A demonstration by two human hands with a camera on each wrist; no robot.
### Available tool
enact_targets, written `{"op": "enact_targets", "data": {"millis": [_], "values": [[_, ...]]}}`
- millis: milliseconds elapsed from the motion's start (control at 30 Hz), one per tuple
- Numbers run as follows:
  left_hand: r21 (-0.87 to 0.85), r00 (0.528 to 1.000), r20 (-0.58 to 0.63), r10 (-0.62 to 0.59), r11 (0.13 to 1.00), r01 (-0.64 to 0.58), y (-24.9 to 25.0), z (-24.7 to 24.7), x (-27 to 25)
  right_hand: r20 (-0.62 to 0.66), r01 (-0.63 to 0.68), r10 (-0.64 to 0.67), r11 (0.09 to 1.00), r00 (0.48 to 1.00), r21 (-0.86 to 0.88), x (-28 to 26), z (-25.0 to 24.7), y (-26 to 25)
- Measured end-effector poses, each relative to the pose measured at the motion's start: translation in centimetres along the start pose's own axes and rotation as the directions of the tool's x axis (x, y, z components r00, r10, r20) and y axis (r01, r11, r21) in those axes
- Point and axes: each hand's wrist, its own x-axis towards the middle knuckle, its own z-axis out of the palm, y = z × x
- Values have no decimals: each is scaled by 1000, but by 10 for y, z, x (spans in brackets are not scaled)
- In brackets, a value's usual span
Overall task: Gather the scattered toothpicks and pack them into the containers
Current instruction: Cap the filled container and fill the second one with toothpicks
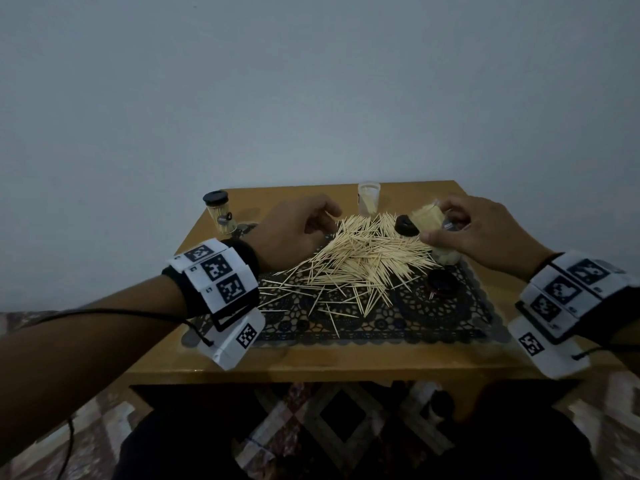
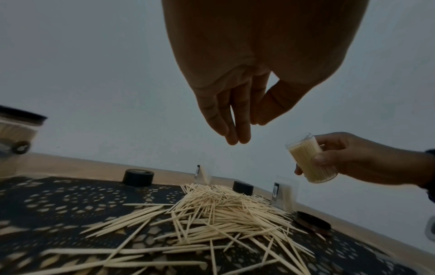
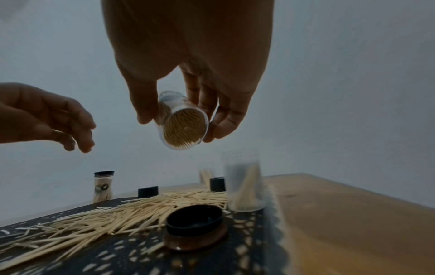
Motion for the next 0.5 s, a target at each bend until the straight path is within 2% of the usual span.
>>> {"op": "enact_targets", "data": {"millis": [100, 200, 333, 500], "values": [[125, 990, 134, 49, 990, -66, 17, 14, 7, -3, -15, 15, 1000, 1000, -22, -16, -15, 13], [213, 951, 299, 83, 965, -152, 32, 40, 24, 16, -30, 30, 999, 999, -23, -31, -26, 17], [285, 893, 433, 124, 921, -266, 53, 82, 55, 42, -62, 64, 997, 997, -46, -49, -36, 28], [362, 821, 565, 84, 869, -338, 70, 126, 83, 46, -18, 20, 999, 999, -44, -74, -41, 44]]}}
